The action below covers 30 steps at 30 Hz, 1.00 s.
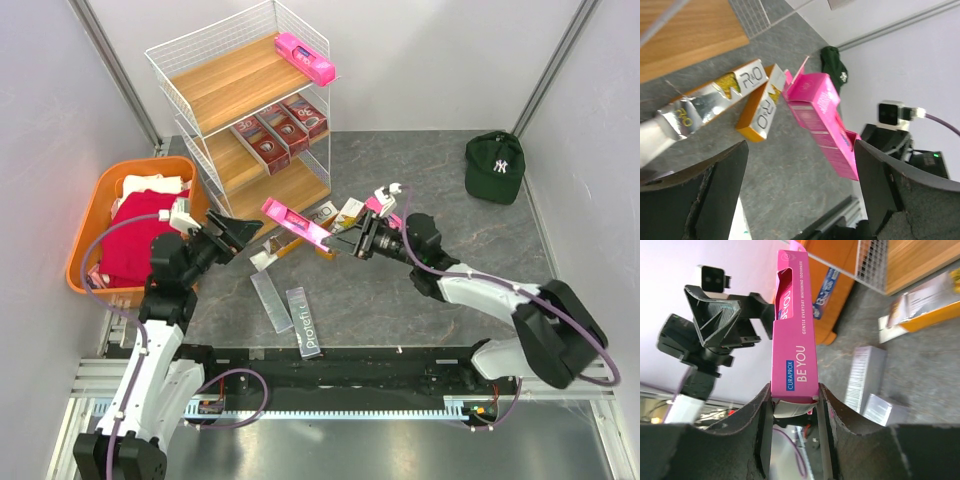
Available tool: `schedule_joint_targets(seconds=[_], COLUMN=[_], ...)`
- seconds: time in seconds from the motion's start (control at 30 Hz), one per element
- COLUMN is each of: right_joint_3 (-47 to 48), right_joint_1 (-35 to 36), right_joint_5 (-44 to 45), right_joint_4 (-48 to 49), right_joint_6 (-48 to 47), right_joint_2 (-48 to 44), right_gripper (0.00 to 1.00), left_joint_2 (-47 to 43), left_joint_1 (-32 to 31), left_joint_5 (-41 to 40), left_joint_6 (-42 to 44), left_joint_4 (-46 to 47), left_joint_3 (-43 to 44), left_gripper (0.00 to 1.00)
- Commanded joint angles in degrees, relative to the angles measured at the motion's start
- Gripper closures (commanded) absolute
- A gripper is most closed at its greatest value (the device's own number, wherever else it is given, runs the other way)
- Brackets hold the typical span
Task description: Place and organize the toothpastes onto the shelf
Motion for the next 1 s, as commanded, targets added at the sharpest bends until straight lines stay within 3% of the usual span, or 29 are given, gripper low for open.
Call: schedule_joint_targets(seconds=[0.0, 0.2, 0.4, 0.63, 0.97], right_joint_3=[0.04, 5.56, 15.22, 31.22, 60.56], right_joint_1=[-2.01, -3.42, -3.95, -4.39, -6.58], right_joint_5=[-1.96, -4.51, -6.27, -3.91, 2.41], right_joint_4=[-8.79, -17.06, -13.84, -8.81, -20.12], right_joint_6=[-8.33, -14.56, -15.63, -15.01, -14.23], right_joint_2=[-8.26, -14.06, -13.46, -4.07, 15.71], right_gripper=[0.77, 0.79, 0.79, 0.79, 0.78], left_joint_2=[-0.49, 0.83, 1.97, 1.8, 2.41], left_joint_1=[0.23, 0.23, 0.23, 0.23, 0.23], left_joint_5=[-5.44, -6.5, -5.53, -4.91, -3.6], left_joint_6=[10.02, 11.52, 11.26, 11.0, 10.38], left_joint_4=[-9.91, -10.97, -10.1, -9.3, -7.81], left_joint_3=[4.49, 5.54, 4.49, 2.91, 1.94], left_gripper=[0.07, 0.07, 0.07, 0.07, 0.07])
